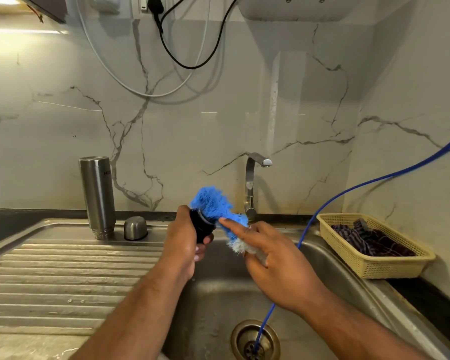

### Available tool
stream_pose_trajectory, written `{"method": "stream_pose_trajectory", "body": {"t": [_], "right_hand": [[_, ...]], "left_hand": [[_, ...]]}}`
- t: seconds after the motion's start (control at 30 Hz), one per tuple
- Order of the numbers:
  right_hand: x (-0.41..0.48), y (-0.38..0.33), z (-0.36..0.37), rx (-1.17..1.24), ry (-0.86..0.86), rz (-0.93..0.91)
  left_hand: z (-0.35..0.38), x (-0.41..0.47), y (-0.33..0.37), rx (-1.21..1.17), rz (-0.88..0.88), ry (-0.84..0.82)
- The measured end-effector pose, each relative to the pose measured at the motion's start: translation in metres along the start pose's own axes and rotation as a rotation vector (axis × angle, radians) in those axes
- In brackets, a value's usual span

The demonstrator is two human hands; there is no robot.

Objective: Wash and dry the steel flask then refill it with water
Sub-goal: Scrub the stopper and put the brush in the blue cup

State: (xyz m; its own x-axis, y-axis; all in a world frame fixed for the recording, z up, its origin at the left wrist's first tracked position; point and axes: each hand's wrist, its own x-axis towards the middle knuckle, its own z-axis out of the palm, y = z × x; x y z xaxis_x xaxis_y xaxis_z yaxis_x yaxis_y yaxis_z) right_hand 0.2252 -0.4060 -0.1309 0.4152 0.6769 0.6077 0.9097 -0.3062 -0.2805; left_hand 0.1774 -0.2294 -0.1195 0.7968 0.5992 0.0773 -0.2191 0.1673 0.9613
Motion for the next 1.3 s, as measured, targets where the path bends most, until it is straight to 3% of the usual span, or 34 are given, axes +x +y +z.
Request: {"method": "stream_pose_trajectory", "body": {"t": [0.13,0.3,0.5,0.7,0.83,1.0,1.13,1.2,1.3], "right_hand": [[0.002,0.003,0.002,0.041,0.032,0.057],[-0.003,0.000,0.003,-0.006,-0.021,0.016],[-0.001,0.006,0.005,0.020,0.013,0.060],[-0.003,-0.011,0.006,0.035,-0.076,0.003],[0.003,0.002,0.008,0.129,0.023,0.104],[-0.005,-0.007,0.004,0.091,-0.098,0.072],[0.003,-0.003,0.010,0.171,-0.009,0.154],[0.003,0.000,0.008,0.169,0.012,0.224],[-0.005,-0.002,0.008,0.159,-0.045,0.219]], "left_hand": [[0.007,-0.003,-0.001,0.108,0.028,0.024],[0.001,0.002,-0.002,0.023,0.021,0.179],[0.016,-0.008,-0.005,0.085,0.049,0.129],[-0.008,0.008,0.000,0.004,0.050,0.227],[0.019,-0.007,-0.009,0.112,0.072,0.144],[-0.002,0.005,0.000,-0.010,0.041,0.192],[0.017,-0.007,-0.015,0.228,0.077,0.086],[0.029,-0.010,-0.020,0.218,0.039,0.026],[0.018,-0.002,-0.009,0.116,0.034,0.100]]}}
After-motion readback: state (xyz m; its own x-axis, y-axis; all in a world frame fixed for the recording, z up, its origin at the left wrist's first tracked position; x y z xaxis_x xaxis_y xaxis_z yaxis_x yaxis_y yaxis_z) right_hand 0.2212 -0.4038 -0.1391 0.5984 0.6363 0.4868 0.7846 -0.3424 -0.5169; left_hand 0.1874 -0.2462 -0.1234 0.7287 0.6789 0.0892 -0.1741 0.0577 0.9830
